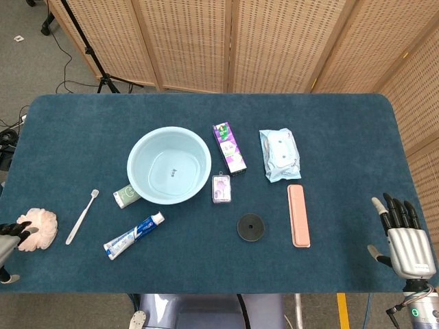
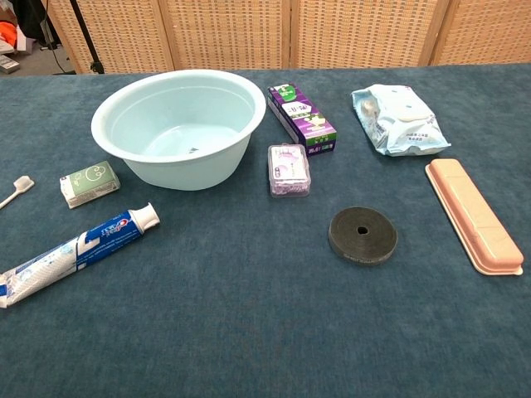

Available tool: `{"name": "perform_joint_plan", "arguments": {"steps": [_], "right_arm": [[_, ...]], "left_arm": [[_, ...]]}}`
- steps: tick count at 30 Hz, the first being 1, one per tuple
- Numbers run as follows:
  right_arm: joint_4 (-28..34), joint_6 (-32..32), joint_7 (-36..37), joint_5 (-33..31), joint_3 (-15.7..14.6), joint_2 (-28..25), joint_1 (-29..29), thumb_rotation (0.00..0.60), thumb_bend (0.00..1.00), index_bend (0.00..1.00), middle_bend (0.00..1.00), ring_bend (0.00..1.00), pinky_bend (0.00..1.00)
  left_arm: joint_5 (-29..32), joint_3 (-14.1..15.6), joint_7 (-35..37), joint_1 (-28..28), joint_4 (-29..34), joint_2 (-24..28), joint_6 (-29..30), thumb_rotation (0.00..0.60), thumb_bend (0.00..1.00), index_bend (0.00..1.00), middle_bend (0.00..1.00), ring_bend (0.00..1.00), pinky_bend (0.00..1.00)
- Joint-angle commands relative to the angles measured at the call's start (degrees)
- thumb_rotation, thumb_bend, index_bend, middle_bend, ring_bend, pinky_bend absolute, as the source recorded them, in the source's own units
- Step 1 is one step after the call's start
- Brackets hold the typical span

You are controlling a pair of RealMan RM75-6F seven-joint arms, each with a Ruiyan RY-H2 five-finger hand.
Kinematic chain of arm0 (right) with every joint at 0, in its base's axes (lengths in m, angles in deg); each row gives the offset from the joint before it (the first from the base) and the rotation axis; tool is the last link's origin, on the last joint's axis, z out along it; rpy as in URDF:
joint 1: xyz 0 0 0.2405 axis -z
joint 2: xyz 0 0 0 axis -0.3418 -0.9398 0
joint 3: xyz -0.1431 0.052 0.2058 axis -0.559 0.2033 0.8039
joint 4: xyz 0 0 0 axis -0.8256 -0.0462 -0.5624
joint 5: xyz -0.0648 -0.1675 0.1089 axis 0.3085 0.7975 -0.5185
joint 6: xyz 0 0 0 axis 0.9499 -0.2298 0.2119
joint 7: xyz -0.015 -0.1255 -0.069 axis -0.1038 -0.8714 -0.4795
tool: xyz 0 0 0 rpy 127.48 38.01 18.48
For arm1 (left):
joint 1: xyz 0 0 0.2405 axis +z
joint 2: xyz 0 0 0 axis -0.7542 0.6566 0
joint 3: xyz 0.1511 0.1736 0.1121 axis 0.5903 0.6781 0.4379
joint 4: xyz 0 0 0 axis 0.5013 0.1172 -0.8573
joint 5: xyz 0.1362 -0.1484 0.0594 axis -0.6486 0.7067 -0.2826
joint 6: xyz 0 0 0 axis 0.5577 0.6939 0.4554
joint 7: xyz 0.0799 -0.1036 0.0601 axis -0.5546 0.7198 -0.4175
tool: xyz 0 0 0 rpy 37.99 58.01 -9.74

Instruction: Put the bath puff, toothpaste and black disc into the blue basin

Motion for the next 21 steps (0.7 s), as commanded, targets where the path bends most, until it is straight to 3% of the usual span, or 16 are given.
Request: {"name": "perform_joint_plan", "arguments": {"steps": [1,10,15,21], "right_arm": [[0.02,-0.11,-0.07,-0.01,-0.04,0.06,-0.03,0.600,0.21,0.06,0.00,0.00,0.00],[0.23,-0.29,-1.06,0.64,-0.47,0.49,-0.08,0.600,0.21,0.06,0.00,0.00,0.00],[0.33,-0.26,-0.93,0.62,-0.43,0.53,-0.07,0.600,0.21,0.06,0.00,0.00,0.00],[0.31,-0.26,-1.15,0.67,-0.45,0.71,-0.08,0.600,0.21,0.06,0.00,0.00,0.00]], "left_arm": [[0.07,0.53,0.13,0.85,-3.16,-0.12,1.18,0.600,0.16,0.00,0.00,0.00,0.04],[-1.12,-0.11,0.76,3.64,-11.27,-3.63,7.66,0.600,0.16,0.00,0.00,0.00,0.04],[-2.69,-0.79,2.72,4.96,-18.75,-9.24,11.11,0.600,0.16,0.00,0.00,0.00,0.04],[-4.54,-0.78,5.97,4.77,-26.14,-15.07,11.03,0.600,0.16,0.00,0.00,0.00,0.04]]}}
